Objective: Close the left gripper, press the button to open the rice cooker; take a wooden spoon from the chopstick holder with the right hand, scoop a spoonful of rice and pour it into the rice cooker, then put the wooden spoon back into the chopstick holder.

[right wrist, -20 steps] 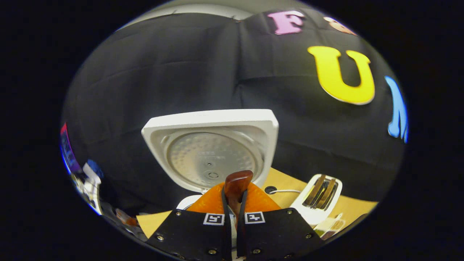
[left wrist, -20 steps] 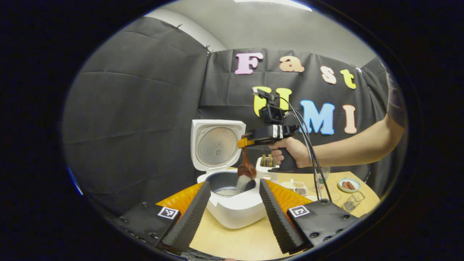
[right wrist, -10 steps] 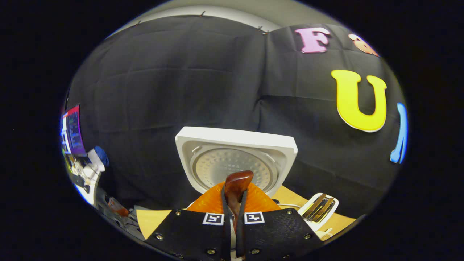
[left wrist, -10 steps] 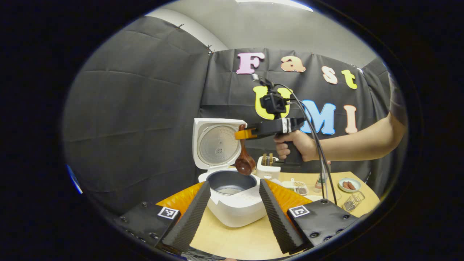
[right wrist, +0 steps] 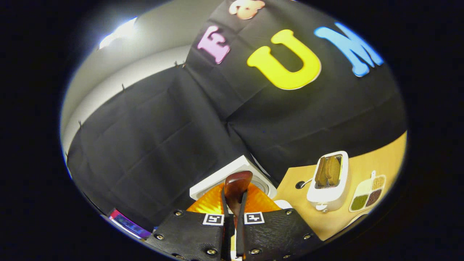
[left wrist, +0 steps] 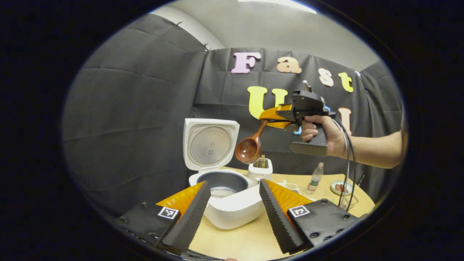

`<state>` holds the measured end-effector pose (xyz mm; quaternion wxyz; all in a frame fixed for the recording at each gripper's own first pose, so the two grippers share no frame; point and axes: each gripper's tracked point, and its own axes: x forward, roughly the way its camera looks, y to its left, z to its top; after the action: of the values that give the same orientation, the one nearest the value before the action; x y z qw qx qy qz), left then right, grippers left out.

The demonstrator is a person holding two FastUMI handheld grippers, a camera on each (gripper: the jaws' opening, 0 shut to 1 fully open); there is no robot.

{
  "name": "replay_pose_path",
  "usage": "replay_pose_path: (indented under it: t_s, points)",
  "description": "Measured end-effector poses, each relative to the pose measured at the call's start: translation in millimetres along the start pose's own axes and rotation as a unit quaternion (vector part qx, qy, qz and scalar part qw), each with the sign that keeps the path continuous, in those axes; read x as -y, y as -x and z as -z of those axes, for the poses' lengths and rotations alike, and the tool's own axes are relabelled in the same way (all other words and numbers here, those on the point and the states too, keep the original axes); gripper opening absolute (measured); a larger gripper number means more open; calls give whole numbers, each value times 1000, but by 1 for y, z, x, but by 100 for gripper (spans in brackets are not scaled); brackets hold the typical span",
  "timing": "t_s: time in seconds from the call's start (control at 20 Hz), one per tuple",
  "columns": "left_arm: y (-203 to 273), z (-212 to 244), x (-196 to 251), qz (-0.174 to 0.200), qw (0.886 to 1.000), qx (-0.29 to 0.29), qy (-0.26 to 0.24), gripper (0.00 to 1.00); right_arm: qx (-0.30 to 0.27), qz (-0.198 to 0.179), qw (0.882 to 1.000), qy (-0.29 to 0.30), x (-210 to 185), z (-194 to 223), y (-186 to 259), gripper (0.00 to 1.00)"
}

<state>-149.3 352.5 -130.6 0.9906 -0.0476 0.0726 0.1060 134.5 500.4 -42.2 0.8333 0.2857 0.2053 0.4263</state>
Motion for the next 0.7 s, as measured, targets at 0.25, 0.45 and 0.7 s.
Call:
replay_pose_path:
  t_s: [0.25,0.45,0.7]
  points:
    - [-18,-9,26,29,1000,4,2,92,59,29,996,-64,33,-30,76,6]
    - [-35,-19,57,62,998,7,-4,92,99,54,988,-100,58,-41,142,6]
    - [-54,-32,101,104,994,11,-10,95,141,67,971,-181,88,-49,213,6]
